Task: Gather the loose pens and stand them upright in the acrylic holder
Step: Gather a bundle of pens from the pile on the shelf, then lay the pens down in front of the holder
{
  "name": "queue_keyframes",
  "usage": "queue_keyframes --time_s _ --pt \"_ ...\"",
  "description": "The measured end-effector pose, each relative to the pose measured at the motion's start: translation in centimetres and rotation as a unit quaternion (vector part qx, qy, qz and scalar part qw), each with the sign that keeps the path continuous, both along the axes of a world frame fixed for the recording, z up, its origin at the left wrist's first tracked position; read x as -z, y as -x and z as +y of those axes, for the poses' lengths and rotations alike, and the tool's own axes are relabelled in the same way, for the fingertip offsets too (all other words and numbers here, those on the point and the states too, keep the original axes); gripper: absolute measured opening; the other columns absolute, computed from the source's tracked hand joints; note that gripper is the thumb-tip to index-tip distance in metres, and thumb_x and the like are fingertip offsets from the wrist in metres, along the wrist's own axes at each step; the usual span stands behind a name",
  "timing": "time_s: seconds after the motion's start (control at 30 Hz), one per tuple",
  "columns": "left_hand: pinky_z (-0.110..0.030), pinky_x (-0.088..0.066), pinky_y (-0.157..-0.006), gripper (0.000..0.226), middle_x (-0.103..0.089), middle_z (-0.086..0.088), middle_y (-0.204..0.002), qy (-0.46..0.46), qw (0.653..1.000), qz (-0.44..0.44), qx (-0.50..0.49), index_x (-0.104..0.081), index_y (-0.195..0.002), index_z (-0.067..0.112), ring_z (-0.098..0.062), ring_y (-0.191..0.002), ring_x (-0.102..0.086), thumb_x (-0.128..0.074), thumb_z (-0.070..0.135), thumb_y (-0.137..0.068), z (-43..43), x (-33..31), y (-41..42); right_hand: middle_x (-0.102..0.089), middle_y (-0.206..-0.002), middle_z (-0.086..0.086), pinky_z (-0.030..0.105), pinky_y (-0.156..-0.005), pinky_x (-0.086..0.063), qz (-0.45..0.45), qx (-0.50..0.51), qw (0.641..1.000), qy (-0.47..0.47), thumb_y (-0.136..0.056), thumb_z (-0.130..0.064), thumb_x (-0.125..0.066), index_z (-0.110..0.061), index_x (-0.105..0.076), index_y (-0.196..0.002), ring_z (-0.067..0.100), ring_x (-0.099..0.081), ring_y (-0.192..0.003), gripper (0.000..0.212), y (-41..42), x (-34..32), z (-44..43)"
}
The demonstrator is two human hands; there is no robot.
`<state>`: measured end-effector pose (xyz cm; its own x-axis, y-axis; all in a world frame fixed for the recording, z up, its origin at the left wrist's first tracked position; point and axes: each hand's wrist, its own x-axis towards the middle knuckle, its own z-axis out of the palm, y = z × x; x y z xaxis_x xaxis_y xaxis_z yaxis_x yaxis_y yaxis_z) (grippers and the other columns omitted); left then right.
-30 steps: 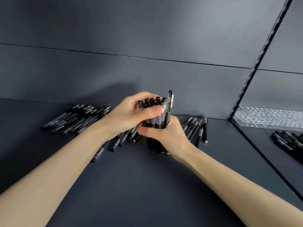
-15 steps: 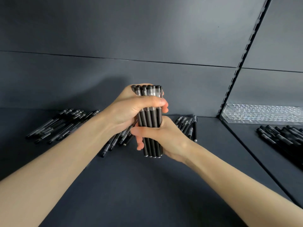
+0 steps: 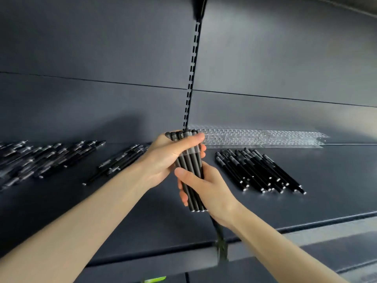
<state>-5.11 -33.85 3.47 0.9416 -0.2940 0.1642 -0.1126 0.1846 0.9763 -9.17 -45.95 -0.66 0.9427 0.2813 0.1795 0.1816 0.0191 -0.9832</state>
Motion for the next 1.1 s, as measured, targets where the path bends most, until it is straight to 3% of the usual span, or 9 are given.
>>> queue_keyframes --time_s 0.13,0.23,0.3,0.4,0.5,0.6,0.8,0.93,1.1 --pt "-0.046 -0.05 -0.09 0.071 -0.067 -0.004 -0.104 -0.021 0.998 0.041 -0.051 -0.061 -0.099 0.014 -0.025 -0.098 -0.065 -0.081 0.059 -0.049 -7.2 1.4 1.2 -0.054 -0.069 0.008 0.03 -0.051 -0.045 0.001 0.008 1.0 0.021 -0.093 -0.017 -0.058 -0.009 -0.053 -0.089 0.017 -0.05 -0.05 0.011 1.2 0.4 -7.6" --pt "-0.031 -0.048 -0.092 0.053 -0.065 0.005 -0.102 -0.048 0.997 0.024 -0.063 -0.06 -0.097 0.024 -0.013 -0.097 -0.063 -0.07 0.065 -0.065 -11.0 2.3 0.8 -0.055 -0.07 0.007 0.03 -0.051 -0.046 0.008 0.03 0.999 0.036 -0.093 -0.019 -0.059 -0.007 -0.053 -0.095 0.017 -0.052 -0.051 0.014 1.0 -0.1 -12.4" --pt "-0.015 -0.043 -0.081 0.024 -0.061 0.018 -0.089 -0.119 0.99 -0.024 -0.078 -0.056 -0.087 0.032 -0.001 -0.091 -0.059 -0.059 0.055 -0.084 -13.2 2.3 0.3 -0.057 -0.071 0.006 0.031 -0.052 -0.046 0.004 0.043 0.998 0.051 -0.091 -0.02 -0.061 -0.008 -0.05 -0.1 0.018 -0.053 -0.052 0.019 0.1 -0.4 -15.2" --pt "-0.004 -0.039 -0.063 0.017 -0.057 0.022 -0.076 -0.19 0.973 -0.099 -0.086 -0.055 -0.083 0.029 0.011 -0.074 -0.054 -0.052 0.043 -0.093 -16.1 2.3 -1.1 -0.062 -0.073 -0.005 0.034 -0.061 -0.05 -0.005 0.064 0.993 0.101 -0.089 -0.027 -0.064 -0.013 -0.047 -0.104 0.015 -0.059 -0.062 0.026 -1.9 -0.5 -18.4" --pt "-0.018 -0.042 -0.075 0.032 -0.061 0.007 -0.093 -0.242 0.955 -0.129 -0.111 -0.057 -0.094 0.02 -0.001 -0.086 -0.056 -0.047 0.05 -0.093 -18.2 2.6 -3.5 -0.069 -0.09 -0.006 0.042 -0.086 -0.053 -0.029 0.069 0.984 0.164 -0.088 -0.036 -0.064 -0.019 -0.053 -0.105 0.014 -0.065 -0.088 0.026 -4.5 -0.7 -20.9" --pt "-0.027 -0.037 -0.069 0.037 -0.048 0.003 -0.081 -0.281 0.938 -0.156 -0.131 -0.045 -0.078 0.017 -0.013 -0.076 -0.047 -0.042 0.05 -0.094 -19.8 3.7 -6.0 -0.067 -0.106 0.008 0.042 -0.093 -0.049 -0.049 0.079 0.962 0.256 -0.086 -0.05 -0.06 -0.012 -0.053 -0.108 0.023 -0.061 -0.103 0.045 -6.5 -1.1 -22.3" --pt "-0.046 -0.033 -0.102 0.046 -0.051 -0.001 -0.091 -0.383 0.885 -0.197 -0.176 -0.049 -0.082 0.007 -0.021 -0.094 -0.047 -0.032 0.047 -0.097 -21.1 5.3 -8.6 -0.032 -0.086 -0.008 0.034 -0.1 -0.023 -0.056 0.091 0.882 0.46 -0.093 -0.054 -0.041 -0.015 -0.032 -0.072 0.018 -0.03 -0.099 0.045 -9.5 -0.4 -24.1" --pt "-0.047 0.012 -0.116 0.055 -0.036 0.005 -0.143 -0.524 0.819 -0.173 -0.157 -0.05 -0.127 0.021 -0.014 -0.141 -0.016 -0.015 0.051 -0.097 -21.6 6.2 -9.4 -0.021 -0.145 -0.002 0.035 -0.113 0.002 -0.093 0.052 0.852 0.512 -0.092 -0.06 -0.03 -0.016 -0.047 -0.12 0.016 -0.007 -0.138 0.055 -11.2 0.9 -25.6" --pt "-0.051 0.013 -0.113 0.059 -0.022 0.007 -0.155 -0.613 0.758 -0.124 -0.185 -0.03 -0.145 0.026 -0.014 -0.146 -0.008 -0.011 0.053 -0.097 -21.7 6.6 -8.4 0.006 -0.16 -0.003 0.036 -0.116 0.005 -0.091 -0.013 0.862 0.498 -0.093 -0.06 -0.025 -0.02 -0.004 -0.152 0.014 0.013 -0.145 0.074 -12.0 1.7 -26.9"
